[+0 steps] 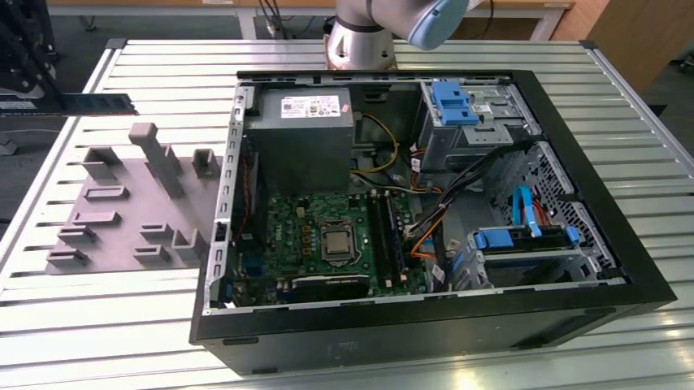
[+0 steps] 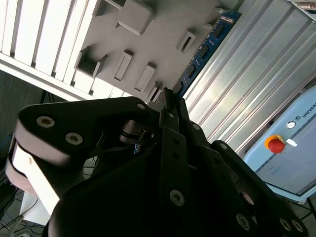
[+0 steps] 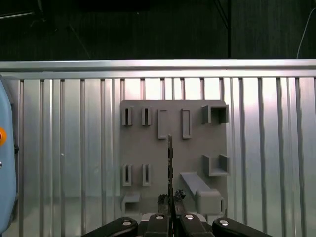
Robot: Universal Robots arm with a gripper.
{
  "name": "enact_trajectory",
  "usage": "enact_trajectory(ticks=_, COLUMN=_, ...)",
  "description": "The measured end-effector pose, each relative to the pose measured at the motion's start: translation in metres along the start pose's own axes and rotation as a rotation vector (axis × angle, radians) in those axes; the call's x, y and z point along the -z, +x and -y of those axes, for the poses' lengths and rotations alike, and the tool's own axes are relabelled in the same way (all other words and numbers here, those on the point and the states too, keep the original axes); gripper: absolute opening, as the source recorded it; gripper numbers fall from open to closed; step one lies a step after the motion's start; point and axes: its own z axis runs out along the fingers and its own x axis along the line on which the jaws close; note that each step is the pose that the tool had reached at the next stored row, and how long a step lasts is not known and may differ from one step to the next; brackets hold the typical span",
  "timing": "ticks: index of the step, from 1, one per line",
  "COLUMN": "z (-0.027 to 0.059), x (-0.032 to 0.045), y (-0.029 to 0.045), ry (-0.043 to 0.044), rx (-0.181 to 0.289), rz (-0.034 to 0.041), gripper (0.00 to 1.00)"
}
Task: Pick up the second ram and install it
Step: 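Pick up the second ram and move it above second insertion slot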
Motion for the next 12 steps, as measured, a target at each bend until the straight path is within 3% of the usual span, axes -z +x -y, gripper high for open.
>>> enact_trajectory(ticks=7, z=0.0101, x=-0.0003, y=-0.0003, ry=0.0001, rx=0.000, rz=0.0000, gripper=0.14)
enact_trajectory(ticks=12, z=0.0058, x=-0.0004, y=-0.0002, ry=0.0001, rx=0.000, rz=0.0000, gripper=0.14)
